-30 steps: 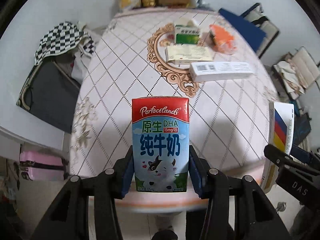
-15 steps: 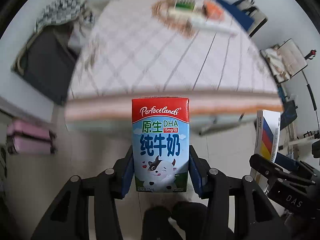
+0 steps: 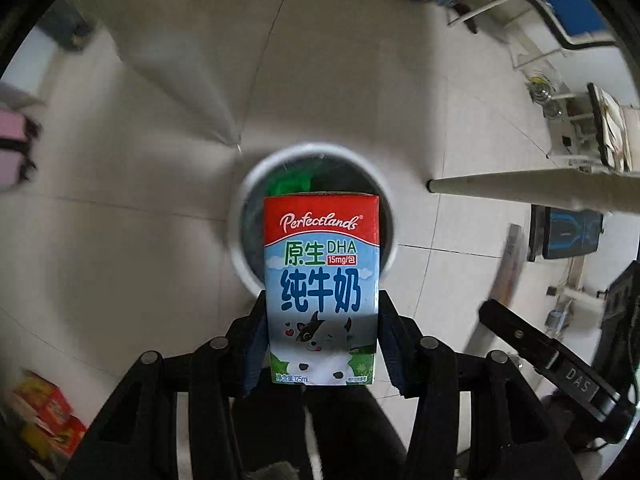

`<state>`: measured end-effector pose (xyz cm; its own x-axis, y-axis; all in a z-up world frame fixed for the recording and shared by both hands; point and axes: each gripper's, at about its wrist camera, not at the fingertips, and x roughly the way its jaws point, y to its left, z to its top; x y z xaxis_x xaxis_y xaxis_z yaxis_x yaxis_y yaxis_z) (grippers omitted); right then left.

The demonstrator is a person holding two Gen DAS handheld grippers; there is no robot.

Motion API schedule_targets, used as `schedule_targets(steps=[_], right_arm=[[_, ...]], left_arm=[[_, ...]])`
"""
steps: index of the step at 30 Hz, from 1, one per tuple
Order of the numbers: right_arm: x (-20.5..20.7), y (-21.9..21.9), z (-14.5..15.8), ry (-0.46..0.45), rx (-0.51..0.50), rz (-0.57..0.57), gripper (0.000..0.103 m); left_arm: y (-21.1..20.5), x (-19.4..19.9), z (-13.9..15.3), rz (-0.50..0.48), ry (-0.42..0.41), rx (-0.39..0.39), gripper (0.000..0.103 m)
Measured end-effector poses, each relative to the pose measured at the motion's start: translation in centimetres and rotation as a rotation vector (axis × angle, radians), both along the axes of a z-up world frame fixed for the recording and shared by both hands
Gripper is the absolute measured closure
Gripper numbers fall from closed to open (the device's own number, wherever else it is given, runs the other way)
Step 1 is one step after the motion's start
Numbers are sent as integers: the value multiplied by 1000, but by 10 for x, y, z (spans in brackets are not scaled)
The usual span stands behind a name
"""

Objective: Collect trash
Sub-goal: 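Carry the milk carton and medicine box toward the bin, opening the left gripper, then open the right gripper over the bin to drop the striped medicine box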

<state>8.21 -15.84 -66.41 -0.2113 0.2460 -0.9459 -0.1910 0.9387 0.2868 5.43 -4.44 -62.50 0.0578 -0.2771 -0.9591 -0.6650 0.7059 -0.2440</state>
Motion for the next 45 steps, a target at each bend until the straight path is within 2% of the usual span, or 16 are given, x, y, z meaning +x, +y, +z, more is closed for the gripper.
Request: schedule_targets(steps=[1,2,3,5,6,9,15,18,22,27,33,36,45], right_arm=[[2,3,-28,16,18,0,28],[3,5,-46,29,28,0,28],[4,7,-64,44,46,2,27],[5,13,-95,66,65,23,27],[6,15,-105,71,74,35,27],[8,21,-129,70,71,113,0],[10,16,-123,28,31,197,0],[1,14,-101,-21,-27,265,0],[-7,20,-70,-88,-85,338,0],[-15,22,-19,-158,-136,376,0],[-22,18,65,-216,-148,376,0],[-27,13,117,-253,-144,364,0],[-58,3,249,-280,-108,343,0]], left_arm=[[1,2,-16,5,5,-7,55],[2,4,-30,6,7,-2,46],[3,5,-40,12,10,8,23],[4,6,-51,14,32,26,1],[4,6,-54,9,45,45,1],[3,0,-57,8,80,107,1],[-4,-14,-28,11,80,281,1],[-11,-14,-10,-4,80,329,1],[-20,-20,29,-18,62,360,1],[-24,-34,64,-41,45,374,1],[-37,-48,128,-69,12,379,1],[-46,-56,170,-92,-1,388,1],[-57,-77,279,-108,-53,396,1]])
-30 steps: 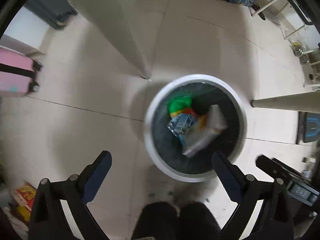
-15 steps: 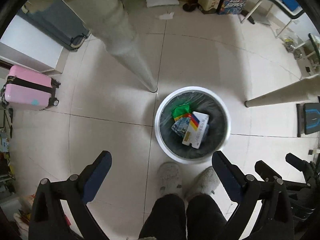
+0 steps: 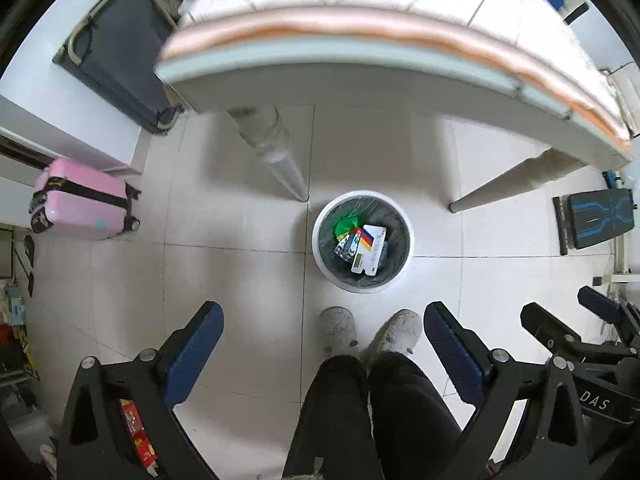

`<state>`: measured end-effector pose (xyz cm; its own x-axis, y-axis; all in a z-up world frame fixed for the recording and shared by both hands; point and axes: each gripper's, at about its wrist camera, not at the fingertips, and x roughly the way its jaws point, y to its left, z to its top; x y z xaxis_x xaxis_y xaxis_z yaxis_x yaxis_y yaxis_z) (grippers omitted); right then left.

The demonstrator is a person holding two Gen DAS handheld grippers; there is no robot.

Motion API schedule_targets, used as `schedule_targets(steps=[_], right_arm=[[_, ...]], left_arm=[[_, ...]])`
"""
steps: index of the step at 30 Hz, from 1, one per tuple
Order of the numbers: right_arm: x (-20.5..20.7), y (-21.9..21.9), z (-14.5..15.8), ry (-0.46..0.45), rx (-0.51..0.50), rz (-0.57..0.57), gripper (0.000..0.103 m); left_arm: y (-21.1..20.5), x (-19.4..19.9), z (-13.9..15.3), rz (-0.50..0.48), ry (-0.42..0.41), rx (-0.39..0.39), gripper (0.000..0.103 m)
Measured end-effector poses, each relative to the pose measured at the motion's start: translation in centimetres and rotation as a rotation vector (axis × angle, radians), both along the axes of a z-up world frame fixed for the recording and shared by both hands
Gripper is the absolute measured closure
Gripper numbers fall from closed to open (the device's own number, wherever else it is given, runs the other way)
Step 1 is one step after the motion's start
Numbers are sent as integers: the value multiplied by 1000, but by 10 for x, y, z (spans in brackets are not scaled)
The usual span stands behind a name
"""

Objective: Collect trash
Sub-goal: 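Open the right gripper over the bin to drop the striped medicine box, then grasp the cream medicine box with the left gripper while the right grasps the white tube box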

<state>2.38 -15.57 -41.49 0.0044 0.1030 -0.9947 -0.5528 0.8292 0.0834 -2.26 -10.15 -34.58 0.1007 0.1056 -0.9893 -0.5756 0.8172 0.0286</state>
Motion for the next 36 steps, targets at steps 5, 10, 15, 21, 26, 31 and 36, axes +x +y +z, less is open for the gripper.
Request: schedule_targets(steps=[5,10,15,21,26,31,36], right_arm=[[-7,-4,69,-13,36,-41,0],[-4,1,130,-21,122,-72,0],[27,17,165,-31,196,-105,0],[112,48,190,-111,179,-29,0],[218,75,180,-161,61,127,0],[345,128,143,-187,-97,334,0],[438,194,91,-191,-238,556,0]], left_arm=[[-2,-2,58,-32,-53,28,1],[6,7,101,-48,-92,98,1],[23,39,134,-21,-147,180,1],[43,108,156,31,-177,260,0],[56,183,153,118,-148,290,1],[75,256,130,232,-70,237,0],[101,319,86,351,39,150,1]])
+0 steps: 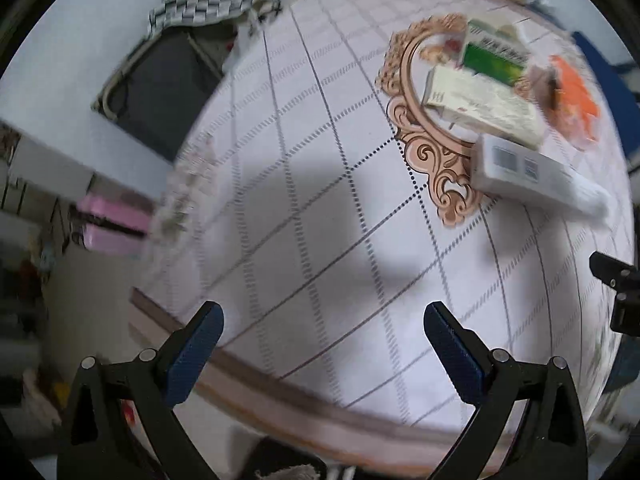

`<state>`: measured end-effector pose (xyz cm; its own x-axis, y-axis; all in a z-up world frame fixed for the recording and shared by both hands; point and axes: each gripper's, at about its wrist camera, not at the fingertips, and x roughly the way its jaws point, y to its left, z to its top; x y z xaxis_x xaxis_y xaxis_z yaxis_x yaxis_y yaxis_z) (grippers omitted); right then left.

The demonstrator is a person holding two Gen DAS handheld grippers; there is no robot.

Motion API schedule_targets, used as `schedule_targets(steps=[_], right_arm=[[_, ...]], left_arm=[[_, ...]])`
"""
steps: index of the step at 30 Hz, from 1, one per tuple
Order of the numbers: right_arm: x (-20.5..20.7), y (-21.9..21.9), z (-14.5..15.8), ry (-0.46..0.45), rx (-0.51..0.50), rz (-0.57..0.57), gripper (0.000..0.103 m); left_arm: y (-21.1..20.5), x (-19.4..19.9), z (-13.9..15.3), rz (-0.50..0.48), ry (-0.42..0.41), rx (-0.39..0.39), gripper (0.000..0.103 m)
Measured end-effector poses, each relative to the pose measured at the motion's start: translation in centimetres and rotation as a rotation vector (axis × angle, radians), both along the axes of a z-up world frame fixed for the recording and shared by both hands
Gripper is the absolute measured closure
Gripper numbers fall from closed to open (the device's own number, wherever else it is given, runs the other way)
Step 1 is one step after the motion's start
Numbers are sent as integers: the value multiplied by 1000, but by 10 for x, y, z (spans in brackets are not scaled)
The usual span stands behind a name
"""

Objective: Collect trash
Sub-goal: 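Grasp the cream medicine box with the left gripper while the right grasps the white tube box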

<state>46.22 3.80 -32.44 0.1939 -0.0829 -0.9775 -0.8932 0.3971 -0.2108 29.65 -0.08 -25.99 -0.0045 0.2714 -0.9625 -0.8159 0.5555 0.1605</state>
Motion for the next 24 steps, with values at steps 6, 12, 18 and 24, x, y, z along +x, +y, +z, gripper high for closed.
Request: schedule_targets(steps=[6,12,18,24], right_arm=[[19,51,-48,43,-107,291,0],[22,70,-83,154,-113,349,15],[46,24,-88,273,-74,99,35],[97,-87,-91,358,12,-472,38]], left_arm=[[22,21,-32,103,67,-69,1],[33,21,-42,119,112,-113,1],[49,37,-38,159,199,-145,1],[70,82,-39,201,121,-202,1]])
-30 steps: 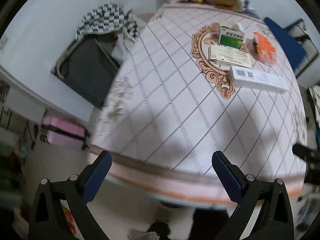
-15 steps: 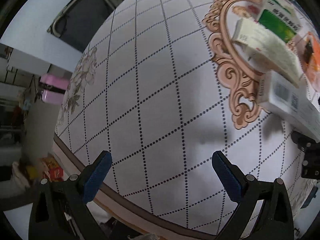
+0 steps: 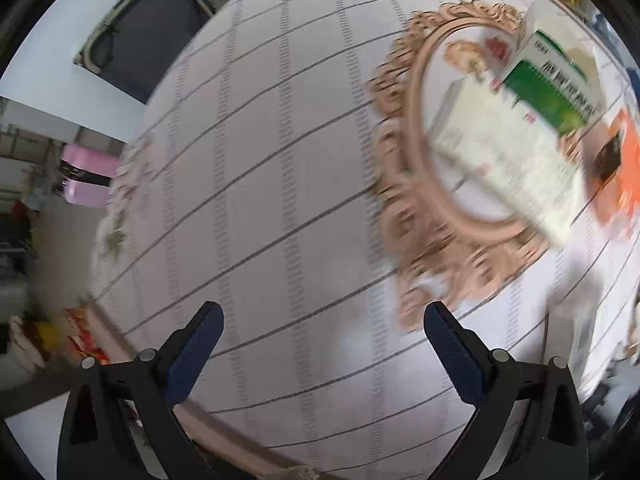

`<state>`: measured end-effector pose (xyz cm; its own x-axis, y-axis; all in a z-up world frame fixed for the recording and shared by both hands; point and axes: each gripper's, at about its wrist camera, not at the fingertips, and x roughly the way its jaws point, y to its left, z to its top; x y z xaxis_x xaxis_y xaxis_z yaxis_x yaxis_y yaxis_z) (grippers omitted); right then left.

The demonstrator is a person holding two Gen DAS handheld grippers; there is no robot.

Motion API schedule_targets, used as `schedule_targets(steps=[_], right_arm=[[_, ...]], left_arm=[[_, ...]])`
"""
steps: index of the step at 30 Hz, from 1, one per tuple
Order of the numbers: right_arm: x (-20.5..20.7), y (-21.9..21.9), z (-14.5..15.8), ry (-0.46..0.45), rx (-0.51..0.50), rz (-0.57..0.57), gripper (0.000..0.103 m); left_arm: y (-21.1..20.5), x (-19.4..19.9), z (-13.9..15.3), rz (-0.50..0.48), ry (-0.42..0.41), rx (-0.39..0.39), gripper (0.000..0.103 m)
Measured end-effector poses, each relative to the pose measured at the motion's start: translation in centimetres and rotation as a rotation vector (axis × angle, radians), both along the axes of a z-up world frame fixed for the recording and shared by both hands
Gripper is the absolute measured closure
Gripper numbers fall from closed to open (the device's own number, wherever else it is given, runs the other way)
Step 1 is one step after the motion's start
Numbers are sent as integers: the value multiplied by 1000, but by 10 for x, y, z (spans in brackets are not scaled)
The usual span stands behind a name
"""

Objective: Collect trash
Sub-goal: 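Grasp the cream medicine box with the left gripper while the right grasps the white tube box, then carry the cream box and white tube box in both grippers to the bin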

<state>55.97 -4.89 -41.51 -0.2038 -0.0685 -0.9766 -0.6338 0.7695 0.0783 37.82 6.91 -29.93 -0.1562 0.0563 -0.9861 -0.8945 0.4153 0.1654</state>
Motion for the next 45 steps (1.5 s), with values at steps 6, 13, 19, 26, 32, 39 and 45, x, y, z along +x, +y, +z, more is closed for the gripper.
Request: schedule_targets(steps=[6,13,19,26,32,39,45], right_arm=[[56,-62,8,-71,51,-475,39],[126,-31,10,-218,70,-597,43],[151,0,-7,-236,38,-582,47],[127,1,-2,-209,50,-493,48],[87,-3,2,-148,61,-402,49],[47,1,2,-122,53,-286,47],[28,0,3,-147,59,-260,46]], left_arm=[[25,56,-13,145,-107,-120,1],[61,90,-40,427,-183,-243,1],[70,101,-64,518,-179,-245,2],[48,111,-60,229,-138,-213,12],[3,93,-57,-277,-35,-215,12],[-32,62,-62,-404,8,-171,11],[-14,27,-56,0,-115,-135,26]])
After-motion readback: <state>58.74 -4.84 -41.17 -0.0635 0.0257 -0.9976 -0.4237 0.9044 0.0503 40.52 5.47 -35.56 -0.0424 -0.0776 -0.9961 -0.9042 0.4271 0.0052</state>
